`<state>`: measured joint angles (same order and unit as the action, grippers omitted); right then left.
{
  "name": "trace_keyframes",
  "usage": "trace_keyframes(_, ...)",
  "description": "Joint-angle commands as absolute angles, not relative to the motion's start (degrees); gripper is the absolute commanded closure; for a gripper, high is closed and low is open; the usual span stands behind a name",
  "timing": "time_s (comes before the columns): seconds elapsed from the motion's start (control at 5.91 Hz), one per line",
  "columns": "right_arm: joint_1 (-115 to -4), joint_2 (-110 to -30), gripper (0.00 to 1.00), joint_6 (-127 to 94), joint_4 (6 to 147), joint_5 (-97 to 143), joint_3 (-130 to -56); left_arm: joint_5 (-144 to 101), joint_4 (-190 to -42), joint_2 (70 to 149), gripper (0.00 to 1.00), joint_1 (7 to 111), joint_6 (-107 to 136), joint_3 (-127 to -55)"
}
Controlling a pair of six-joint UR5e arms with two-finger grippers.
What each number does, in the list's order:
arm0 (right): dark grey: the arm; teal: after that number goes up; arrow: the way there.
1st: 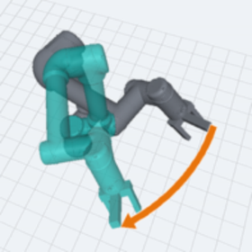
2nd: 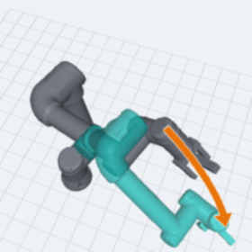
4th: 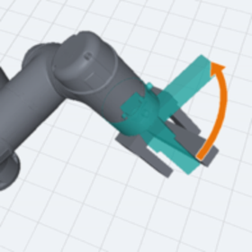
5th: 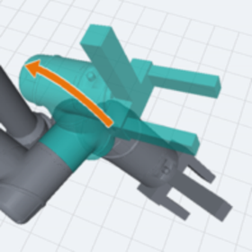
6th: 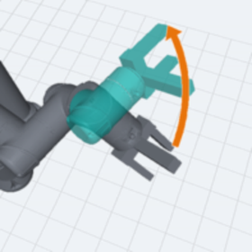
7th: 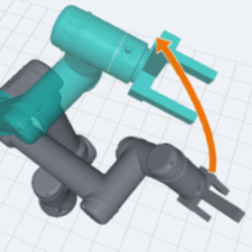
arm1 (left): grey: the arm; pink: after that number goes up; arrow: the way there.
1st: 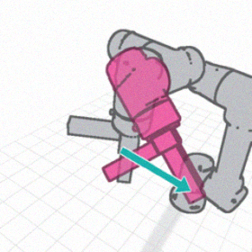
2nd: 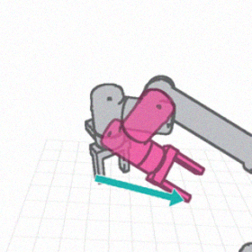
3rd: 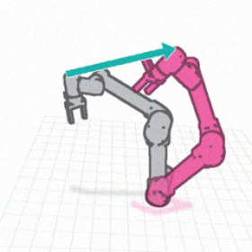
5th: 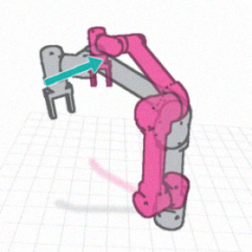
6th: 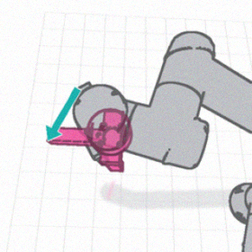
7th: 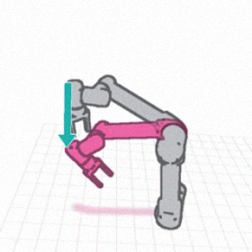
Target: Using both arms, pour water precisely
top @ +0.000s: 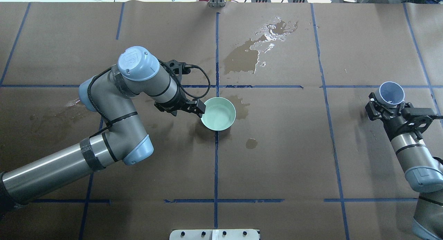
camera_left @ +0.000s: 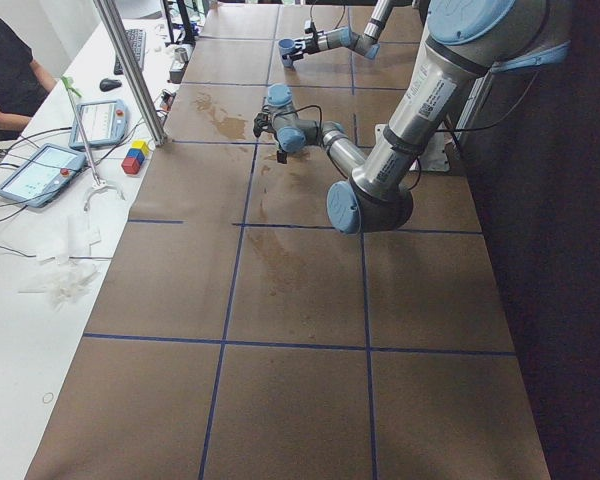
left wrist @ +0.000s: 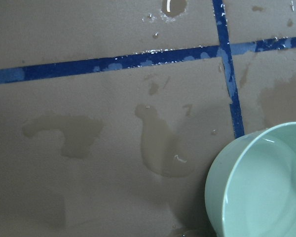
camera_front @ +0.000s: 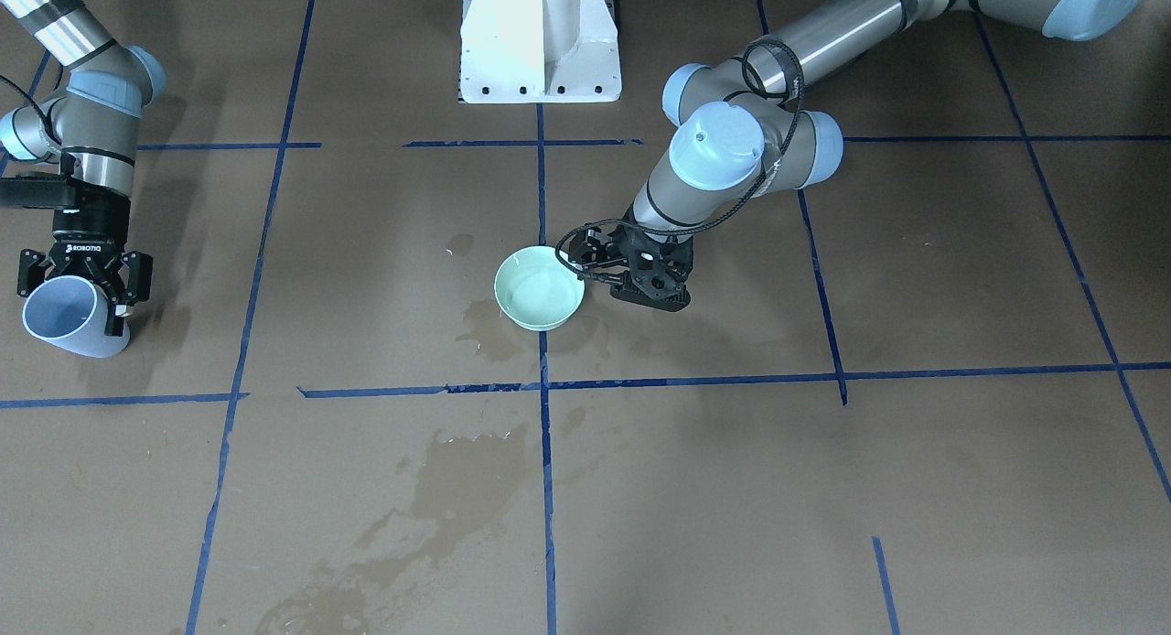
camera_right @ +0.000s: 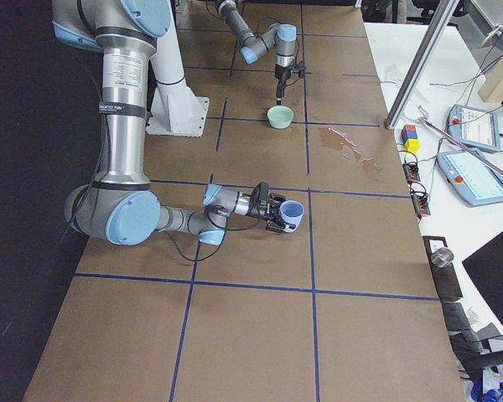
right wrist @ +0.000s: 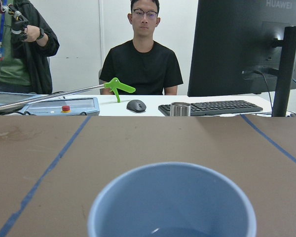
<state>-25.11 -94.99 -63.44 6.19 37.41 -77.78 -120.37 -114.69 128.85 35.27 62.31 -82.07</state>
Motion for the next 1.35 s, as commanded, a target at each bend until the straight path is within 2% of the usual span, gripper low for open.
trace_keyframes(0.0,-28.4,-94.0,0.83,-56.4,0.6,45.5,-81.3,-120.4,-114.7,128.8,0.0,35.2,62.5,-82.3)
trace_keyframes(0.17,-29.4,-93.5,0.88,-54.3,-1.6,48.5,-82.3,-120.4,-114.7,128.8,0.0,35.3,62.6,-82.3)
trace_keyframes(0.34,-29.4,-89.2,0.81,-51.2,0.0,48.6,-82.3,-120.4,-114.8,128.3,0.0,35.3,62.6,-82.4)
trace_keyframes(0.68,-27.8,-84.0,0.9,-45.0,5.4,48.6,-84.3,-120.4,-114.8,127.8,0.0,35.6,62.7,-83.8)
trace_keyframes(0.85,-26.9,-77.7,0.88,-44.9,11.0,48.1,-84.1,-120.4,-114.8,127.2,0.0,35.8,62.7,-84.2)
trace_keyframes(1.01,-22.5,-75.3,0.93,-43.2,14.2,42.7,-84.3,-120.4,-114.8,127.2,0.0,36.6,62.7,-84.3)
trace_keyframes(1.18,-18.7,-67.6,0.94,-42.0,20.6,42.5,-83.4,-120.4,-114.8,127.2,0.0,37.2,62.7,-84.5)
